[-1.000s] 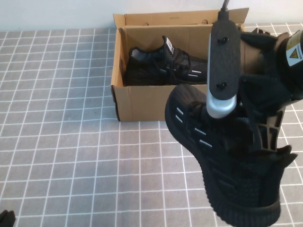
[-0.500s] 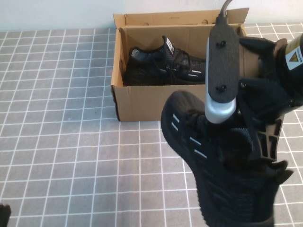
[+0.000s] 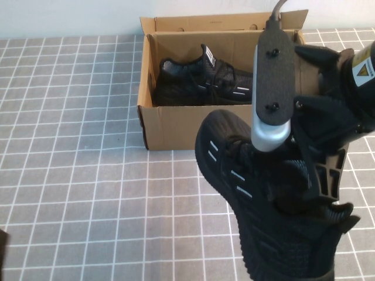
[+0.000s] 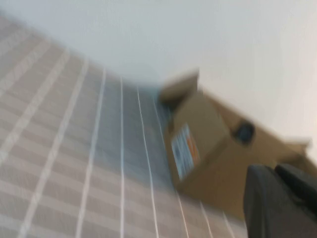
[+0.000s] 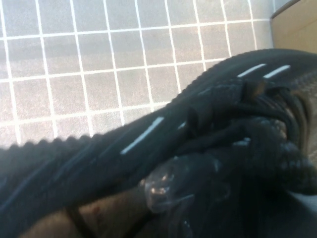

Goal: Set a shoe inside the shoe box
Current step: Hand over the shoe

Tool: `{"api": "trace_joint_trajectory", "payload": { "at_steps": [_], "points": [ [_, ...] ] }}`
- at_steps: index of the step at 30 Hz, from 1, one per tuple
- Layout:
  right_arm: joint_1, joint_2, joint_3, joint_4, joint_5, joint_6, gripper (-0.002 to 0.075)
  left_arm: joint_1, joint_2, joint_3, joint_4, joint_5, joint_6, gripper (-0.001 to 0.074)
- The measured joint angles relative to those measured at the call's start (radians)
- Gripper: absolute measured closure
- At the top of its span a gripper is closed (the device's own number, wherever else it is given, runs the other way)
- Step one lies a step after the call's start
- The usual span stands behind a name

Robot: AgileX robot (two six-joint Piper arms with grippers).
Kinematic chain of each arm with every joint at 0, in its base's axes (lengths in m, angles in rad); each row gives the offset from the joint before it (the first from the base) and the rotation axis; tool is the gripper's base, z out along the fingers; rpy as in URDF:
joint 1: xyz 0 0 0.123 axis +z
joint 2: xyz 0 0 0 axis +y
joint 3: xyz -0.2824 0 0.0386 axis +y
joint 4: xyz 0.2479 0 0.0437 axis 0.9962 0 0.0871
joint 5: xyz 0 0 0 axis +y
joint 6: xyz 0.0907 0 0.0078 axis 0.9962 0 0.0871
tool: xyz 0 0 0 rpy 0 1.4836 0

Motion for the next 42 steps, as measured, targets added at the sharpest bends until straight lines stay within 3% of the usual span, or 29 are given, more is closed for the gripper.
{"api": "trace_joint_trajectory", "payload": {
  "at_steps": [3,7,19,27,33,42],
  "points": [
    [0.000,0.000,0.000,0.000,-0.013,0.000,0.0713,-0.021,0.027,-0.055,-0.012,0.149,-0.009,0.0736],
    [0.000,0.012,0.000,0.000,-0.045,0.000,0.0713,-0.062,0.162,-0.144,-0.020,0.221,0.045,0.0735],
    [-0.005,0.072,-0.001,-0.080,-0.135,0.000,0.0713,-0.101,0.840,-0.657,-0.039,0.487,0.537,0.0736],
    [-0.098,0.074,-0.001,-0.084,-0.167,0.000,0.0713,-0.101,1.240,-0.990,-0.340,0.702,0.992,0.0736],
    [-0.164,0.074,-0.004,-0.091,-0.181,-0.006,0.0713,-0.101,1.405,-1.158,-0.540,0.887,1.330,0.0736],
    [-0.192,0.081,-0.060,0.010,-0.162,-0.244,0.0714,-0.101,1.591,-1.404,-0.589,1.112,1.438,0.0736]
  ]
}}
